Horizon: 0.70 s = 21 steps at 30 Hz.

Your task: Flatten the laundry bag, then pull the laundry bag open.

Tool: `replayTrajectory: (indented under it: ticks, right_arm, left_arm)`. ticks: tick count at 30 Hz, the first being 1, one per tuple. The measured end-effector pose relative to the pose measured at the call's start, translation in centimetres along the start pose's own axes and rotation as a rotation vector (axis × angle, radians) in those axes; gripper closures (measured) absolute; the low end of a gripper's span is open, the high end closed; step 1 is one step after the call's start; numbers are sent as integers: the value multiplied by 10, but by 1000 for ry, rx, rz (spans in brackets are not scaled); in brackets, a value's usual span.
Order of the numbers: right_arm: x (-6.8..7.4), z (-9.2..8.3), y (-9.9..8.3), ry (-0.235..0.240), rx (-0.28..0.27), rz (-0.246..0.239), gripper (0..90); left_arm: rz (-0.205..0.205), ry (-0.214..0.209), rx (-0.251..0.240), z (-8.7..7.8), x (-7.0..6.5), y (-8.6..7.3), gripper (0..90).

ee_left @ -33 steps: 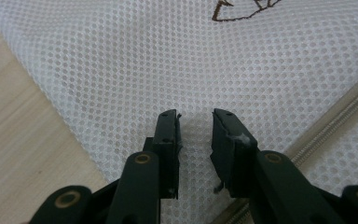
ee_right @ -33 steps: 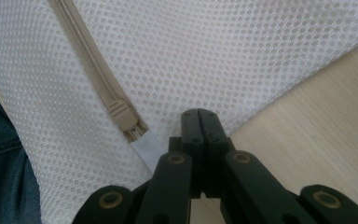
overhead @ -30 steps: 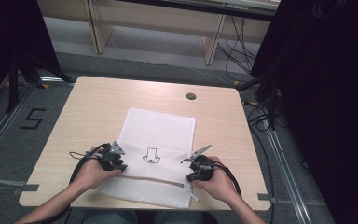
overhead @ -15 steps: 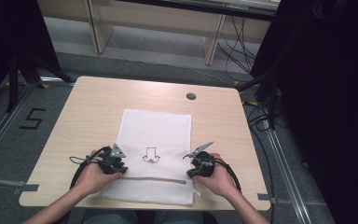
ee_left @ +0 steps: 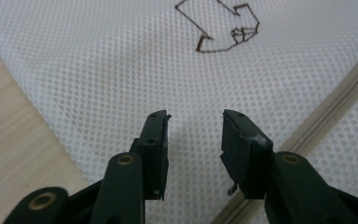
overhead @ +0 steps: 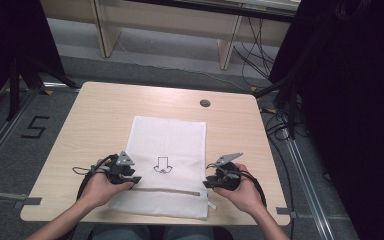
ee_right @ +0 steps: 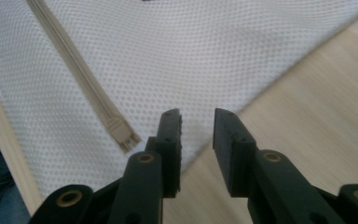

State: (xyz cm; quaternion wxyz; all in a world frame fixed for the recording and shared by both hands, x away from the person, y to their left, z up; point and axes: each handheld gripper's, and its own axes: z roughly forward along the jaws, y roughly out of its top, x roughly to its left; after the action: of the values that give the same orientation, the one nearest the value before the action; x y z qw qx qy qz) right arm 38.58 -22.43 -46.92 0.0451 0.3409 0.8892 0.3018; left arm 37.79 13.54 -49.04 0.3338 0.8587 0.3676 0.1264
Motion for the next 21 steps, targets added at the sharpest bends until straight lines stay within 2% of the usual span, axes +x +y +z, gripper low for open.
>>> replayTrajectory:
  ticks: [1,2,4,5,7,8,9,11,12,14,15,16,17,18,20,21]
  right_arm:
    - [-2,-3,-2,-17,7,-12,712]
    - [-3,-5,-4,-22,7,15,704]
    - [-10,-7,-7,-40,-15,21,681]
    - [-12,-8,-8,-49,-14,31,676]
    - [-14,-12,-9,-65,-6,57,640]
    - [-15,-13,-10,-74,-12,46,630]
    - [-14,-12,-12,-97,-43,37,632]
    - [-14,-13,-13,-102,-41,22,634]
    - [-12,-16,-13,-104,-28,26,642]
    - [-8,-18,-13,-131,-72,9,645]
    - [-8,-18,-13,-131,-72,9,645]
    - [-5,-18,-12,-122,-95,29,655]
    - [-5,-18,-12,-122,-95,29,655]
    - [-4,-19,-11,-107,-79,30,659]
    - [-2,-14,-10,-102,-67,40,668]
    - [-2,-13,-9,-103,-43,31,672]
  left_arm:
    - [-1,3,-9,0,0,1,590]
    - [-9,4,-18,0,0,2,577]
    - [-5,8,-25,1,1,2,564]
    - [-24,10,-27,2,2,2,552]
    - [-23,6,-31,2,3,2,518]
    - [-43,6,-35,2,3,2,494]
    - [-32,18,-42,1,3,3,479]
    - [-30,18,-47,0,4,4,474]
    - [-50,8,-60,1,4,4,471]
    - [-61,-1,-80,-1,5,3,474]
    - [-79,-2,-92,-1,5,2,474]
    - [-64,1,-84,-4,6,1,485]
    - [-64,1,-84,-4,6,1,493]
    - [-77,-5,-97,-5,4,2,493]
    - [-49,0,-101,-7,3,4,497]
    - [-49,-1,-112,-7,1,5,498]
